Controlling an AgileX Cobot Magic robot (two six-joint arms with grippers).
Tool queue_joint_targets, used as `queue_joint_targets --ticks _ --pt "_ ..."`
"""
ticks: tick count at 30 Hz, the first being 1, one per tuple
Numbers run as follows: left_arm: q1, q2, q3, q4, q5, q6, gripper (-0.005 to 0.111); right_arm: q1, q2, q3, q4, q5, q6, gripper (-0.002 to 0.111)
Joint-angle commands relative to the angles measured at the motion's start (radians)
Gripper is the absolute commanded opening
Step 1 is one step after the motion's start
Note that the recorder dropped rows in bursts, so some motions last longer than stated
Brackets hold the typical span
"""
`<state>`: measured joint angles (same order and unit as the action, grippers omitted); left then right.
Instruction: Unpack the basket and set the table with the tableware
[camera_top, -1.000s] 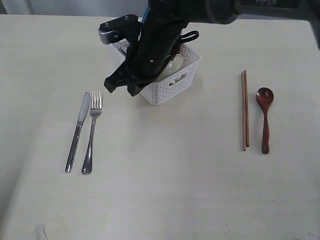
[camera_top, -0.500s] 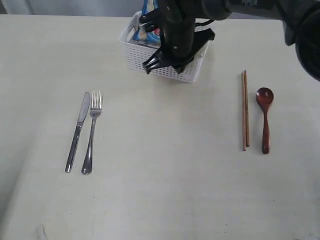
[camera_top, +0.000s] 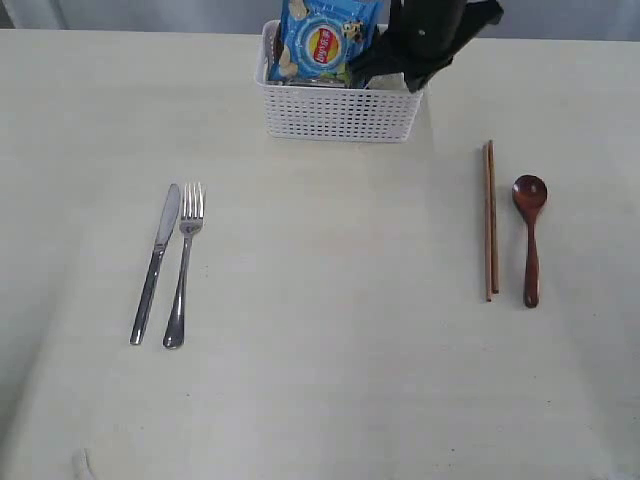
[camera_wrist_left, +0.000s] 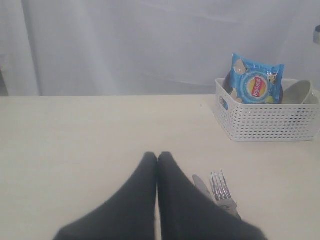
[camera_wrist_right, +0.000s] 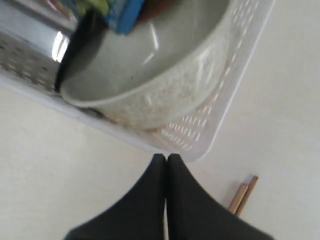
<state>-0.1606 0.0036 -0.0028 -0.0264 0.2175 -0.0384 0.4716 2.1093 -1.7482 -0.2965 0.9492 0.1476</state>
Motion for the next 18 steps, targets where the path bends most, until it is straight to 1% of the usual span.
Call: queue_joint_targets --ticks 1,3,4,6,7,8,9,10,12,16,18 --pt "-0.001 -0.004 0.003 -0.005 -0.006 0.000 0.000 -0.017 -0.058 -0.053 0.022 -0.033 -0.015 -0.001" --pt "-0.001 -0.004 0.003 -0.005 -0.006 0.000 0.000 -0.032 -0.060 -0.108 0.047 -0.023 -0.018 -0.001" --pt "-0.001 -0.004 0.003 -0.005 -0.006 0.000 0.000 -0.051 -0.052 -0.176 0.079 0.000 -0.024 0.000" --pt "-0.001 -0.004 0.003 -0.005 -0.006 0.000 0.000 -0.057 -0.030 -0.268 0.102 0.030 -0.067 0.000" --pt "-0.001 -0.004 0.003 -0.005 -0.006 0.000 0.000 -0.057 -0.020 -0.285 0.107 0.032 -0.067 0.001" --pt "-0.001 -0.004 0.003 -0.005 -0.006 0.000 0.000 -0.057 -0.002 -0.315 0.115 0.034 -0.067 0.010" --pt "-0.001 -0.004 0.003 -0.005 -0.006 0.000 0.000 -0.054 0.004 -0.321 0.115 0.036 -0.067 0.015" --pt "-0.001 -0.004 0.003 -0.005 -0.006 0.000 0.000 -0.051 0.020 -0.321 0.115 0.033 -0.067 0.031" --pt "-0.001 -0.004 0.003 -0.005 -0.006 0.000 0.000 -0.051 0.048 -0.321 0.115 0.025 -0.050 0.047" --pt "-0.001 -0.004 0.003 -0.005 -0.006 0.000 0.000 -0.062 0.097 -0.323 0.116 -0.033 -0.081 0.048" --pt "-0.001 -0.004 0.003 -0.005 -0.006 0.000 0.000 -0.071 0.116 -0.326 0.153 -0.056 -0.179 0.048"
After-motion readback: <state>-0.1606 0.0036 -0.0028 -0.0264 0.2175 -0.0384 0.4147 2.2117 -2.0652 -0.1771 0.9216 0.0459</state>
